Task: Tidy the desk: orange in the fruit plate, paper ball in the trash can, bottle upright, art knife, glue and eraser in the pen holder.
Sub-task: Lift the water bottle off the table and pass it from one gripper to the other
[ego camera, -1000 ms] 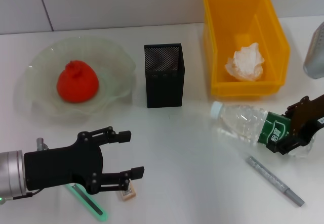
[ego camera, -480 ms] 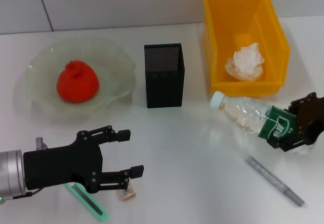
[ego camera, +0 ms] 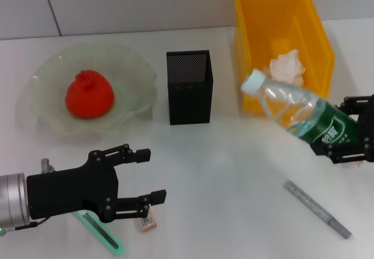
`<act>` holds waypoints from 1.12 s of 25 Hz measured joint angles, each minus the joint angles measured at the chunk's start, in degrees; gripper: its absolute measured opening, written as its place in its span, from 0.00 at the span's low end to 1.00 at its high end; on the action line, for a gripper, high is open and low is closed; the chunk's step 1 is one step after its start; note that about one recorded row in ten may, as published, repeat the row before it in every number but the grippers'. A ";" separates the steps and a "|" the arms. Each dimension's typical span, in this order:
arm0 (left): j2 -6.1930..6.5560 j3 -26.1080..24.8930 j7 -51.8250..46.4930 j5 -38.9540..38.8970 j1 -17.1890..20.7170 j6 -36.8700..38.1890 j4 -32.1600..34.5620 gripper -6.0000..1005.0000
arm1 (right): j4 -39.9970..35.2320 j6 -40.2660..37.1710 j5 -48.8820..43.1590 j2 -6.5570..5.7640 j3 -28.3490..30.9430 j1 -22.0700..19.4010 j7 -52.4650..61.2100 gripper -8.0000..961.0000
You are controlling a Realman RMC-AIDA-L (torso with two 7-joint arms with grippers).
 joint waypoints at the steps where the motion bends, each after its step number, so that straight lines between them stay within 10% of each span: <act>1: 0.00 -0.03 0.00 -0.08 0.01 0.00 0.00 0.84 | 0.84 -0.08 2.60 0.03 0.86 -0.79 -1.96 0.79; 11: 0.05 -1.21 0.00 -3.44 0.36 0.00 0.00 0.84 | 18.30 1.08 18.34 -0.08 7.21 -2.41 -22.38 0.80; 28: 0.00 -2.92 2.81 -12.42 0.60 -0.51 -2.90 0.84 | 55.74 2.90 22.51 -0.27 14.66 11.63 -55.72 0.80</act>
